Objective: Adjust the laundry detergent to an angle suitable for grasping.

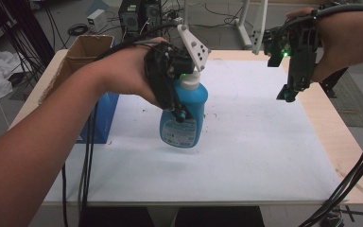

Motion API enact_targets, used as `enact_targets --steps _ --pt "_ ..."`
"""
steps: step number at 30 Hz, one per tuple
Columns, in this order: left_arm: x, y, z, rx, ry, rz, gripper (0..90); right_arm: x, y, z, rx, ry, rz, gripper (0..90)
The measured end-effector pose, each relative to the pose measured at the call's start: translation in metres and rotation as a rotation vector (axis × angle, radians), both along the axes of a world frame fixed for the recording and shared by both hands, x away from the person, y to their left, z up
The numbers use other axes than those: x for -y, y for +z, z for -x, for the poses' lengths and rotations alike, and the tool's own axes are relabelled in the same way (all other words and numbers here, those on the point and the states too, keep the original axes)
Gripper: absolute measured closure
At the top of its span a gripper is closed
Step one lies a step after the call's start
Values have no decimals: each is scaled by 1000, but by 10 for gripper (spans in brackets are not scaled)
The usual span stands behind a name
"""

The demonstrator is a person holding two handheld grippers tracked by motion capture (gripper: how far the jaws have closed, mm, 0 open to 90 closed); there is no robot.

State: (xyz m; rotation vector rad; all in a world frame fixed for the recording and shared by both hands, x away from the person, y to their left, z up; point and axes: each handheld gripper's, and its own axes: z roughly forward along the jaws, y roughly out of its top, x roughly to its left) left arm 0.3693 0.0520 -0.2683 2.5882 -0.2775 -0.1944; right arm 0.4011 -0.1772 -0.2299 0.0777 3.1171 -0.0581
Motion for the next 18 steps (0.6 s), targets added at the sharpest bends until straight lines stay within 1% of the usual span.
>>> enact_targets --steps 2,4,6,10,14,16,17,18 --pt "1 -5 -1 -6 1 -12 439 -1 -1 0 0 4 -3 15" --pt "1 -10 -1 10 -19 -13 439 -3 -2 0 -1 7 -5 15" --pt "0 -15 -1 16 -35 -10 438 -4 -3 0 -5 4 -1 15" --pt "-3 -23 -1 32 -95 6 439 -4 -6 -1 -8 13 0 15" --pt "-5 -30 0 17 -131 20 438 -4 -7 -1 -11 8 3 15" --pt "-7 -34 -1 12 -141 36 438 -3 -8 -2 -13 7 0 15" --pt "-9 -35 -1 12 -138 41 437 -3 -9 -1 -15 -1 -1 15" --pt "-10 -37 -1 9 -136 52 437 -3 -10 -2 -16 5 1 15"
